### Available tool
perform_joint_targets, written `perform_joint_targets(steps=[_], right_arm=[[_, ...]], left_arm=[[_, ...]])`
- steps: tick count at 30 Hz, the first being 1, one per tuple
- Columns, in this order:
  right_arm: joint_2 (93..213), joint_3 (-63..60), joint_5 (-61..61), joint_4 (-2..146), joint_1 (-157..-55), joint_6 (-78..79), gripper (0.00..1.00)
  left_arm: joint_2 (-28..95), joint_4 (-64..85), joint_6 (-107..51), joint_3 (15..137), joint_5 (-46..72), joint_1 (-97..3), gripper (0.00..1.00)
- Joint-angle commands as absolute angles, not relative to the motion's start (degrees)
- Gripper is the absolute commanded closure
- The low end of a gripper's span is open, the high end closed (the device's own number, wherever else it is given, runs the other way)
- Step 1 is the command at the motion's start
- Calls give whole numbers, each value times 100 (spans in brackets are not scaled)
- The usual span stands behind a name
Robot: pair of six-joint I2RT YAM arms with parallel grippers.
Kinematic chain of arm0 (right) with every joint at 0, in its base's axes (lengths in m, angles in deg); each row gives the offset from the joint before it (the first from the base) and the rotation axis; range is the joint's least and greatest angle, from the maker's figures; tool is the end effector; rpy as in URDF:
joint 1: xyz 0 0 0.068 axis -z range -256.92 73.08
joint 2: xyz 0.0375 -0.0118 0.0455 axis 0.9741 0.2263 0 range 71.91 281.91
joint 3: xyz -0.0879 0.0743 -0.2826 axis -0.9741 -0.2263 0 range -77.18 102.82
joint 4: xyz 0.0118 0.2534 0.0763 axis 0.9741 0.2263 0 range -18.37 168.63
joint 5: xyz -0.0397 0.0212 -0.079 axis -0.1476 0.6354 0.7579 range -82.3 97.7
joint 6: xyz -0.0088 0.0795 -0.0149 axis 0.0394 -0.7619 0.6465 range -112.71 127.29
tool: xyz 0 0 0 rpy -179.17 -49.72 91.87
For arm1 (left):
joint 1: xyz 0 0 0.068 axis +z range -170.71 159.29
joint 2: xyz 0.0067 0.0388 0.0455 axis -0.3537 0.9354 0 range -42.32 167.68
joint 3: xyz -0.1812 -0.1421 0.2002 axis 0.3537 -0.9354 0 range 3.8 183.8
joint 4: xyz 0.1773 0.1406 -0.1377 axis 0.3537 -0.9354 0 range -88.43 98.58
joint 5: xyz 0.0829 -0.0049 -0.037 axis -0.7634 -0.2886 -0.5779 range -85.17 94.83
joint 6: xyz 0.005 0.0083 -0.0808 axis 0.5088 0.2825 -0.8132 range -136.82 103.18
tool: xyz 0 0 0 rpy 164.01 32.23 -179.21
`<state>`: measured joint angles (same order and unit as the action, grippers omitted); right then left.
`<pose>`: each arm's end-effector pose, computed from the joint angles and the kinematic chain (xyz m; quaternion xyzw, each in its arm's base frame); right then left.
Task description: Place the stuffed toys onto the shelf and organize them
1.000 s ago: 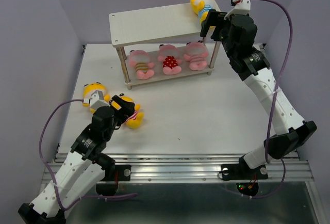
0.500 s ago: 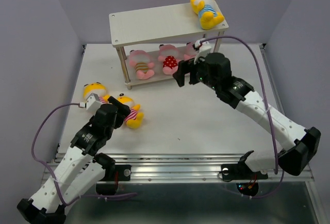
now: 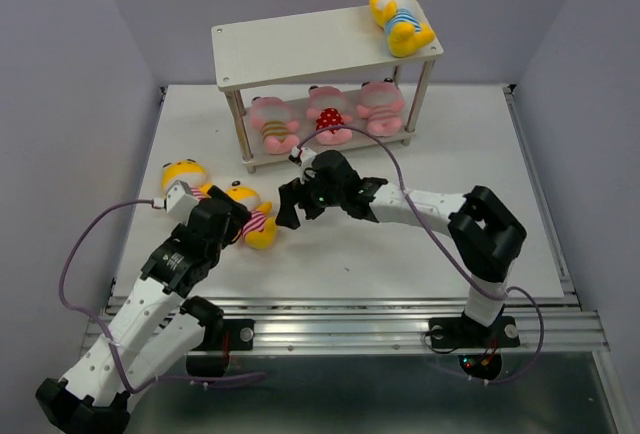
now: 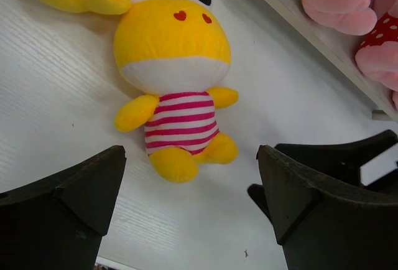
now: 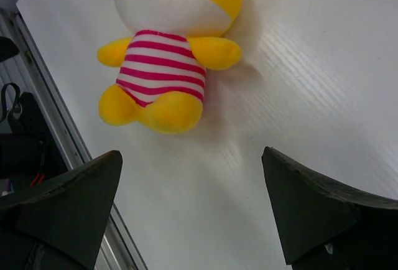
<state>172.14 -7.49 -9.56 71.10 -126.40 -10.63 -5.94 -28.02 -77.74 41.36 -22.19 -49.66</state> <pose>0.2699 0.3479 0.2606 -0.3051 0.8036 0.3824 0.3391 0.1377 -0.0395 0.2756 -0.3410 0.8011 -0.1679 0.4623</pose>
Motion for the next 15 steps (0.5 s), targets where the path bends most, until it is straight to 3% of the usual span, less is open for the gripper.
perform_joint_targets(steps=[1,10,13,15], right_arm=[[18027,-212,-1506,6302,-12825,-1503,0],[18696,-97,-1576,5810,-12939,-1802,1],[18784,-89,-1638,5634,-12939,-1855,8],[18889,-27,-1656,5634,-12992,-1873,20]], left_arm=[[-497,-2474,-7509,4388,-2408,-4858,1],[-339,-2122,-7219,4265,-2154,-4532,1],[-286,-2122,-7192,4256,-2127,-4480,1],[-269,-2104,-7184,4247,-2101,-4453,1]])
